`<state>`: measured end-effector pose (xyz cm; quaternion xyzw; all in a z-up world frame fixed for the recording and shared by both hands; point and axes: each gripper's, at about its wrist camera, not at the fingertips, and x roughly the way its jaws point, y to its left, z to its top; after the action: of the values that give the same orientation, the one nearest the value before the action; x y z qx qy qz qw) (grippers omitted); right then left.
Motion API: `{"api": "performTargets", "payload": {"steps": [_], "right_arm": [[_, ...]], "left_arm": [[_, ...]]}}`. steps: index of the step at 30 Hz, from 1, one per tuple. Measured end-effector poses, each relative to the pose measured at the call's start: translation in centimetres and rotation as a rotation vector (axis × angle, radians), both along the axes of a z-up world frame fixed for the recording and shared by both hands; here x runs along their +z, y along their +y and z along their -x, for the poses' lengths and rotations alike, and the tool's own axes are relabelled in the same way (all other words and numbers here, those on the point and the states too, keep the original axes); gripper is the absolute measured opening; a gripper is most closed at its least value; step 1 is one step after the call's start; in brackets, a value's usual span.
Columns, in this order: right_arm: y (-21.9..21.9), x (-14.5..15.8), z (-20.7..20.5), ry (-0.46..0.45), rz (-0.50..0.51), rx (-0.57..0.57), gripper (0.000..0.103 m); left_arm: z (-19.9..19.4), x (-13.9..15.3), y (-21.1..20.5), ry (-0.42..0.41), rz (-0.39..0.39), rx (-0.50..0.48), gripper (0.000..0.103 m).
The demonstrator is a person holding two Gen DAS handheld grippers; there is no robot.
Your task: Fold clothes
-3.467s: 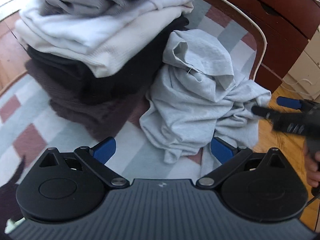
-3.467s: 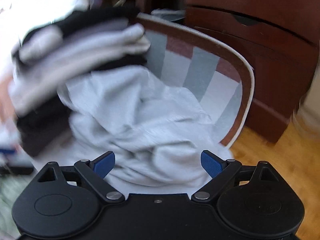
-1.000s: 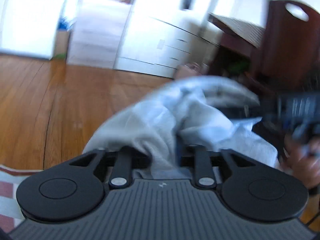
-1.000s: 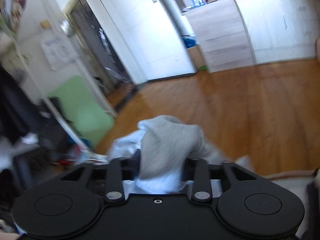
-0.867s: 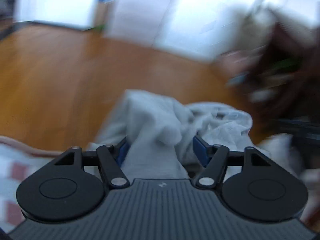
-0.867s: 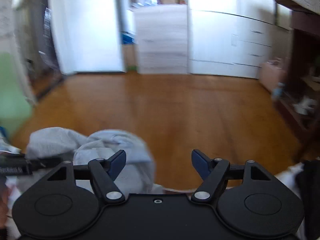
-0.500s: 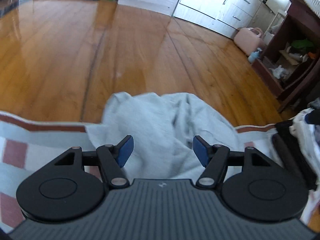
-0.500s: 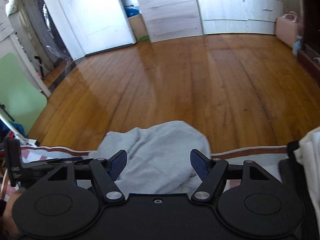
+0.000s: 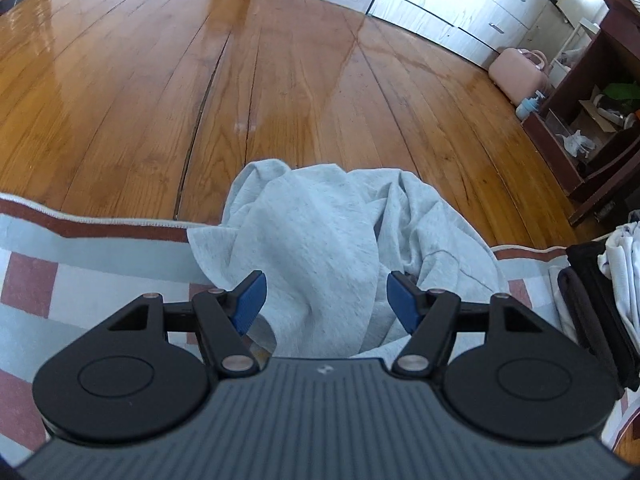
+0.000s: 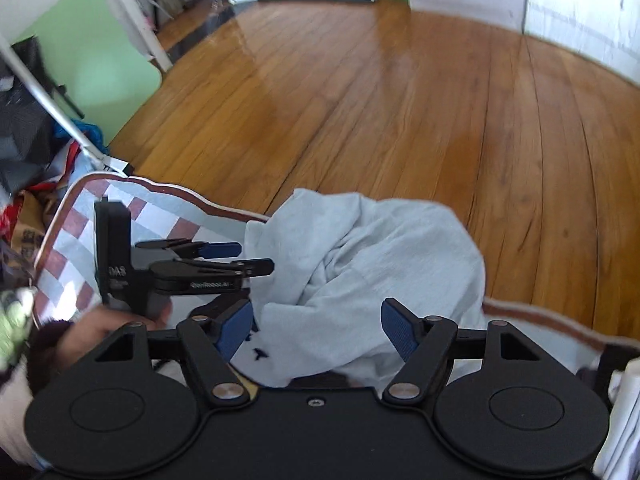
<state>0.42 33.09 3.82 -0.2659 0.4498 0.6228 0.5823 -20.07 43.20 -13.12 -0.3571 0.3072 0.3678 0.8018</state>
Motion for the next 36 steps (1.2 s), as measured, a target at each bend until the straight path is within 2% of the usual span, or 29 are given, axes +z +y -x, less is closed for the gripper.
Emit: {"api": "performTargets", "payload": {"steps": [5, 7, 9, 13, 15, 18, 20, 26, 29, 30, 32, 33, 34, 35, 36], "right_arm": [[2.1, -0.2, 0.5, 0.067, 0.085, -0.102, 0.076], [2.1, -1.7, 0.8, -0.001, 0.116, -0.096, 0.076], [1.7, -2.7, 0.2, -0.007, 0.153, -0.125, 0.076], [1.3, -3.7, -2.7, 0.205, 0.139, -0.246, 0.076], [1.2, -4.5, -2.9, 0.226, 0.163, -0.296, 0.076], [1.7, -6.2, -2.5, 0.224, 0.203, -0.33, 0.076], [2.3, -7.7, -2.4, 0.256, 0.202, -0.337, 0.076], [4.4, -13.7, -3.2, 0.424, 0.18, -0.385, 0.077], [4.0, -15.4, -3.1, 0.399, 0.101, -0.428, 0.077], [3.9, -15.9, -3.0, 0.39, 0.074, -0.442, 0.075], [3.7, -17.1, -3.0, 0.372, 0.021, -0.47, 0.043], [3.6, -17.6, -2.9, 0.364, -0.005, -0.483, 0.033], [3.5, -18.2, -2.9, 0.355, -0.032, -0.497, 0.022], [3.4, -18.8, -2.9, 0.346, -0.058, -0.511, 0.014], [3.2, -19.0, -2.8, 0.329, -0.093, -0.52, 0.014]], "left_arm": [[0.1, -0.5, -0.2, -0.021, 0.063, 0.021, 0.066], [-0.1, -0.2, -0.9, 0.008, 0.022, 0.003, 0.066], [-0.4, 0.1, -1.7, 0.038, -0.02, -0.015, 0.065], [-0.5, 0.7, -2.5, 0.064, -0.084, -0.028, 0.063], [-0.1, 0.8, -2.1, 0.042, -0.071, -0.008, 0.062], [0.2, 0.5, -1.6, 0.02, -0.056, -0.002, 0.052], [0.1, -0.2, -1.2, 0.018, -0.037, -0.007, 0.039], [-0.4, -2.1, -0.2, 0.018, -0.006, 0.001, 0.038], [0.0, -3.1, 0.4, 0.017, -0.012, 0.032, 0.038], [0.1, -3.4, 0.7, 0.03, -0.013, 0.044, 0.038], [0.1, -3.8, 1.5, 0.056, -0.018, 0.059, 0.038], [0.2, -3.7, 1.8, 0.051, -0.02, 0.073, 0.038], [0.4, -3.5, 2.1, 0.021, -0.019, 0.085, 0.039], [0.7, -3.1, 2.3, -0.029, -0.016, 0.088, 0.039], [0.7, -2.8, 2.3, -0.075, -0.013, 0.07, 0.039]]}}
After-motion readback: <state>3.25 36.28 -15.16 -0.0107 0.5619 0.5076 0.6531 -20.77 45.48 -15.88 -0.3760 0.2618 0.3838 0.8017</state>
